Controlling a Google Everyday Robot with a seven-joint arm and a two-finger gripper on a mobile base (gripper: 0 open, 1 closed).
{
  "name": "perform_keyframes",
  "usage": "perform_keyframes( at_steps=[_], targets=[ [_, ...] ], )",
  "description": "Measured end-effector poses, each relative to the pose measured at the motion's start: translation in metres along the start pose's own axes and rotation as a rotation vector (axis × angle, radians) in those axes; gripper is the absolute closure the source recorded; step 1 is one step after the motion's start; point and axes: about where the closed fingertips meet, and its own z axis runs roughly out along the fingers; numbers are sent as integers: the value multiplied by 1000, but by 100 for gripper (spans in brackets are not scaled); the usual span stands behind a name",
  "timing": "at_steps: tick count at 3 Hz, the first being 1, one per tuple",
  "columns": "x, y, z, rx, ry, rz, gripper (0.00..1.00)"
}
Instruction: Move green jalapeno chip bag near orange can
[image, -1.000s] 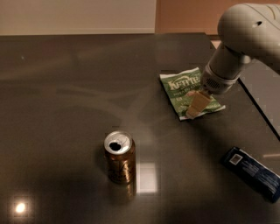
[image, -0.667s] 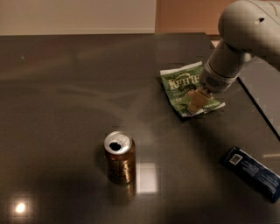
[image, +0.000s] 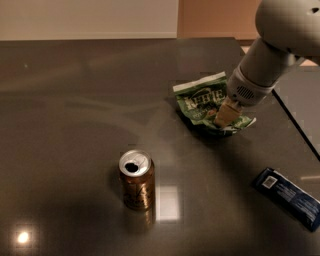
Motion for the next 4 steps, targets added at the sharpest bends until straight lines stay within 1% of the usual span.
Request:
perform_keyframes(
  at_steps=[1, 2, 3, 4],
  targets=[
    [-2, 32, -12, -51, -13, -64, 100],
    [-5, 70, -22, -117, -25, -134, 100],
    [-5, 103, -26, -176, -31, -186, 100],
    [-4, 131, -26, -213, -33, -239, 100]
  ],
)
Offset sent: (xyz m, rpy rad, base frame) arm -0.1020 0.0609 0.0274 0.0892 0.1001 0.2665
